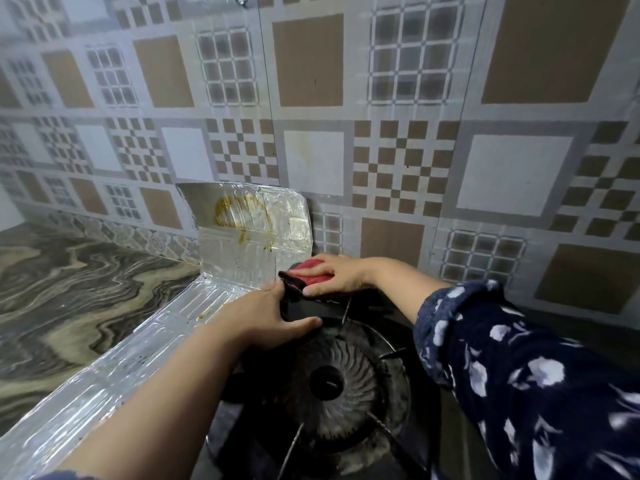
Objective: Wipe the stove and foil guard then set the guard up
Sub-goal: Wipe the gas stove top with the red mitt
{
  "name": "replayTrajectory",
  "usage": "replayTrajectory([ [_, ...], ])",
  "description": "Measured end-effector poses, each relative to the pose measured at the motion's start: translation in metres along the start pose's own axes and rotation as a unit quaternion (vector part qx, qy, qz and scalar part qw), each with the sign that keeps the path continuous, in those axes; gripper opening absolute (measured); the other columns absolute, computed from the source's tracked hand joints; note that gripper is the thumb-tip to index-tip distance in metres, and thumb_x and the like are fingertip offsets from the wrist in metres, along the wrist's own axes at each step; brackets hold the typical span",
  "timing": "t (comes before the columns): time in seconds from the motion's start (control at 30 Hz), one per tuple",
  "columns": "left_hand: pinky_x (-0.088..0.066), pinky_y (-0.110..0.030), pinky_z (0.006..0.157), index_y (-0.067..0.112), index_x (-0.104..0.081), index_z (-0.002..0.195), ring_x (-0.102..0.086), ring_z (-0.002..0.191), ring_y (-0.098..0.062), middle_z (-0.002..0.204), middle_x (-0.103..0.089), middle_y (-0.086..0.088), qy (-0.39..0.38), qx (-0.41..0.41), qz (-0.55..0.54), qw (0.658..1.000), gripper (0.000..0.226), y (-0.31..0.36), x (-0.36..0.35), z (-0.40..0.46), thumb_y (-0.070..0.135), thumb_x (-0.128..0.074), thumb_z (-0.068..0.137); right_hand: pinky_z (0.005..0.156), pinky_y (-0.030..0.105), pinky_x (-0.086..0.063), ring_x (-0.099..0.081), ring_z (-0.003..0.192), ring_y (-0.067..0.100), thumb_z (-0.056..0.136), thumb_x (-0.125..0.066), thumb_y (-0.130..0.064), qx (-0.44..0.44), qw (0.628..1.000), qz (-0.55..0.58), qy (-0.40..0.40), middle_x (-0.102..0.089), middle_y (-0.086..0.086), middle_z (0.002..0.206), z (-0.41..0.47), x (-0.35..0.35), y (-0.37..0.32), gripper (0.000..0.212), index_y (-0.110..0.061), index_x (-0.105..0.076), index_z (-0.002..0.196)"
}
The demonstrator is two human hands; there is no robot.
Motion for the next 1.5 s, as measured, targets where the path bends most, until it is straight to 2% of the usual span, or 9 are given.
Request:
replayTrajectory([
  [0.1, -0.040, -0.031, 0.098, 0.022, -0.043, 0.134, -0.051, 0.123, -0.021, 0.137, -0.052, -0.002, -0.014, 0.016, 0.008, 1.000, 0.080, 0.005, 0.003, -0.004, 0.073, -0.052, 0.073, 0.117, 0.052, -0.002, -0.003, 0.147, 0.031, 0.091, -0.042, -0.061, -0.041, 0.999, -0.014, 0.011, -0.007, -0.001, 0.161, -0.005, -0.001, 0.004, 0.057, -0.053, -0.022, 0.143],
  [0.23, -0.031, -0.031, 0.110, 0.014, -0.029, 0.146, -0.036, 0.137, -0.019, 0.152, -0.035, -0.003, -0.018, 0.012, 0.029, 0.999, 0.083, 0.015, 0.007, -0.009, 0.064, -0.048, 0.083, 0.119, 0.052, -0.010, -0.013, 0.147, 0.028, 0.094, -0.036, -0.060, -0.071, 0.997, 0.023, 0.005, -0.013, -0.001, 0.161, -0.023, -0.004, 0.018, 0.059, -0.048, -0.014, 0.148],
  [0.33, -0.022, -0.032, 0.116, 0.013, -0.025, 0.148, -0.025, 0.144, -0.018, 0.157, -0.025, -0.004, -0.012, -0.012, 0.039, 0.999, 0.072, 0.032, 0.013, -0.014, 0.052, -0.044, 0.092, 0.119, 0.050, -0.011, -0.017, 0.146, 0.033, 0.094, -0.028, -0.062, -0.149, 0.988, 0.036, 0.034, -0.017, 0.005, 0.160, -0.057, -0.010, 0.040, 0.055, -0.053, -0.011, 0.146],
  [0.4, -0.027, -0.034, 0.115, 0.016, -0.029, 0.148, -0.029, 0.142, -0.019, 0.155, -0.030, -0.006, -0.003, -0.035, 0.034, 0.999, 0.063, 0.047, 0.016, -0.021, 0.043, -0.047, 0.093, 0.118, 0.052, -0.006, -0.010, 0.146, 0.038, 0.094, -0.022, -0.065, -0.210, 0.976, -0.001, 0.052, -0.013, 0.007, 0.161, -0.088, -0.014, 0.053, 0.053, -0.057, -0.008, 0.144],
  [0.63, -0.037, -0.039, 0.108, 0.021, -0.038, 0.142, -0.042, 0.133, -0.027, 0.149, -0.040, -0.007, 0.029, -0.105, 0.023, 0.994, 0.056, 0.113, 0.009, -0.055, 0.037, -0.050, 0.090, 0.116, 0.051, 0.004, 0.010, 0.148, 0.024, 0.095, -0.017, -0.063, -0.304, 0.945, -0.022, 0.123, 0.007, -0.007, 0.162, -0.185, -0.050, 0.047, 0.050, -0.056, -0.007, 0.144],
  [0.8, -0.026, -0.044, 0.115, 0.017, -0.037, 0.143, -0.027, 0.143, -0.020, 0.151, -0.037, -0.007, 0.015, -0.170, 0.027, 0.985, 0.055, 0.147, -0.008, -0.083, 0.031, -0.049, 0.091, 0.117, 0.050, 0.004, 0.005, 0.149, 0.025, 0.097, -0.015, -0.060, -0.334, 0.927, -0.045, 0.164, 0.004, -0.002, 0.162, -0.229, -0.081, 0.020, 0.051, -0.051, -0.010, 0.147],
  [1.0, -0.023, -0.044, 0.116, 0.017, -0.038, 0.142, -0.024, 0.144, -0.020, 0.153, -0.033, -0.006, -0.017, -0.220, 0.036, 0.975, 0.054, 0.165, -0.022, -0.099, 0.033, -0.048, 0.091, 0.113, 0.054, 0.020, 0.017, 0.146, 0.032, 0.096, -0.008, -0.059, -0.433, 0.885, -0.037, 0.169, 0.008, 0.007, 0.162, -0.277, -0.097, 0.018, 0.058, -0.041, -0.002, 0.151],
  [1.3, -0.011, -0.042, 0.119, 0.025, -0.034, 0.144, -0.011, 0.147, -0.011, 0.157, -0.023, 0.003, 0.021, -0.261, 0.018, 0.965, 0.052, 0.198, -0.037, -0.062, 0.036, -0.045, 0.094, 0.111, 0.057, 0.021, 0.028, 0.143, 0.021, 0.086, -0.018, -0.075, -0.318, 0.947, -0.044, -0.027, 0.026, -0.004, 0.157, -0.292, -0.060, 0.070, 0.072, -0.048, 0.010, 0.146],
  [1.5, -0.005, -0.038, 0.121, 0.028, -0.025, 0.147, -0.005, 0.146, -0.006, 0.158, -0.018, 0.008, 0.045, -0.284, 0.034, 0.957, 0.055, 0.224, -0.040, -0.034, 0.034, -0.044, 0.095, 0.112, 0.059, 0.015, 0.025, 0.144, 0.021, 0.087, -0.030, -0.072, -0.264, 0.960, -0.068, -0.067, 0.028, -0.006, 0.156, -0.290, -0.033, 0.126, 0.078, -0.049, 0.019, 0.143],
])
Point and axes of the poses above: each hand's wrist, its own z-axis towards the middle knuckle, its own x-axis out of the back of the hand, y = z × x, the point moved 3 cm from there along z, towards the middle knuckle
